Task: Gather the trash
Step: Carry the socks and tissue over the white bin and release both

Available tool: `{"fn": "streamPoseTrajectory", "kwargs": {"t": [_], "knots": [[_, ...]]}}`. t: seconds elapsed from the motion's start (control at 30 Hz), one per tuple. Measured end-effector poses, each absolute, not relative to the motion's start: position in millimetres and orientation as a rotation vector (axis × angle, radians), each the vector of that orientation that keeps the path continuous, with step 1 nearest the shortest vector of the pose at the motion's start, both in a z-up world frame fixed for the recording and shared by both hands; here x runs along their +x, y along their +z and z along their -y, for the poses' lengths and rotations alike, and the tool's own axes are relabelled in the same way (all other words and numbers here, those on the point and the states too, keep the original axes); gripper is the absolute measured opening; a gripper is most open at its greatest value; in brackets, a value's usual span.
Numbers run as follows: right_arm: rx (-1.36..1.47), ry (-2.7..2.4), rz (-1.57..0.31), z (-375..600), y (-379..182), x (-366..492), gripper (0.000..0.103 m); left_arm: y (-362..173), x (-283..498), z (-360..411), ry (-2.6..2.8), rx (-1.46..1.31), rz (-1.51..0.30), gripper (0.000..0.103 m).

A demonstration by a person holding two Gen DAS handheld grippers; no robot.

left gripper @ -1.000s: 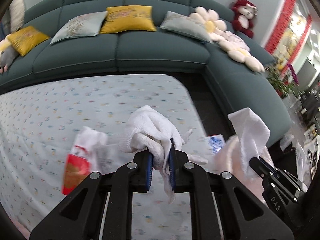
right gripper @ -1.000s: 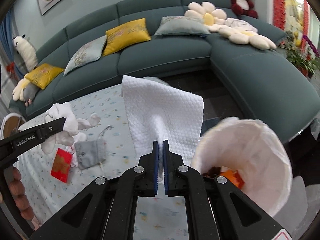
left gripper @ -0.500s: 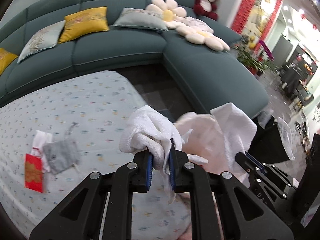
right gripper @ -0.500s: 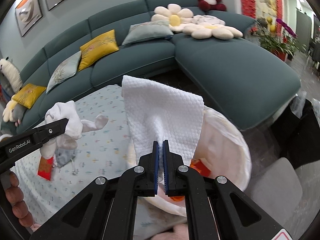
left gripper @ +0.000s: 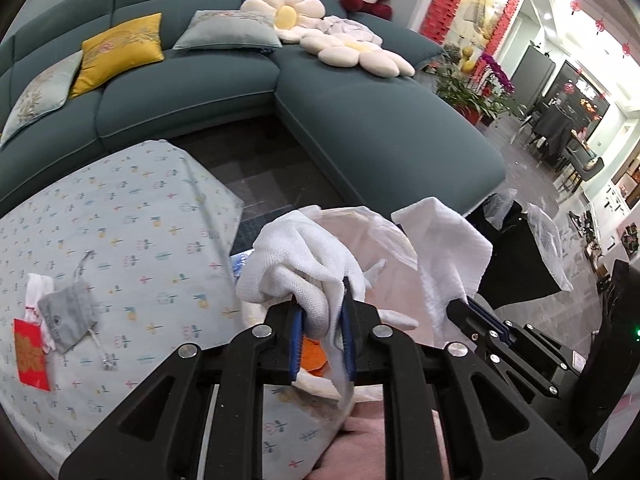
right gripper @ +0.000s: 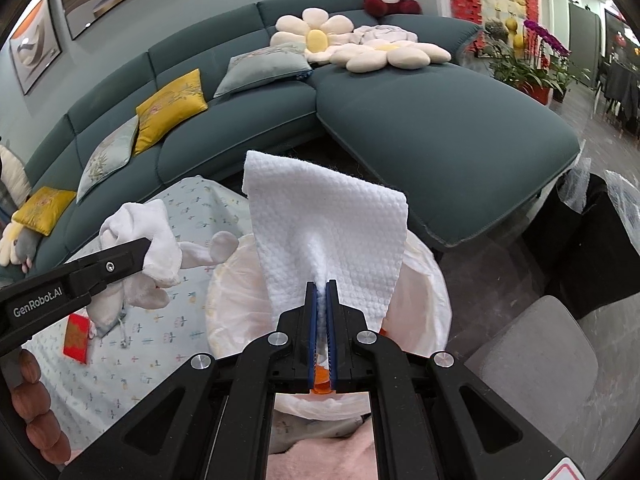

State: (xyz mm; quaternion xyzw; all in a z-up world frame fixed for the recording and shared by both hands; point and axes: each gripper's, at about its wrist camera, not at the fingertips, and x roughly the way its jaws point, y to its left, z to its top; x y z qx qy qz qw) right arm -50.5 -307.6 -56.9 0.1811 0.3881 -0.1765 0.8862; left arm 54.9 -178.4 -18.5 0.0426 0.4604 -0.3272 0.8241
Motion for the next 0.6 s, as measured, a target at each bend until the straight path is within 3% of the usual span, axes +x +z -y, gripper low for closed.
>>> {"fn": "streamPoseTrajectory", "kwargs": {"t": [0.1, 0.2, 0.6], "knots": [[0.388, -0.364, -0.807, 311.5, -57.0, -51.8, 0.009, -19.7, 52.7, 183.0, -0.694, 0.087, -0.984, 0.033], [0.396, -0.368, -0.799, 314.4, -56.5, -53.2, 0.011, -18.7, 51.1, 184.8, -0.685, 0.093, -0.972, 0.042], [0.377, -0.363, -0.789, 310.4, -49.8, -49.6, 0.020, -16.3, 54.9, 173.3, -0.655, 0.087, -0.964, 0.046]]}}
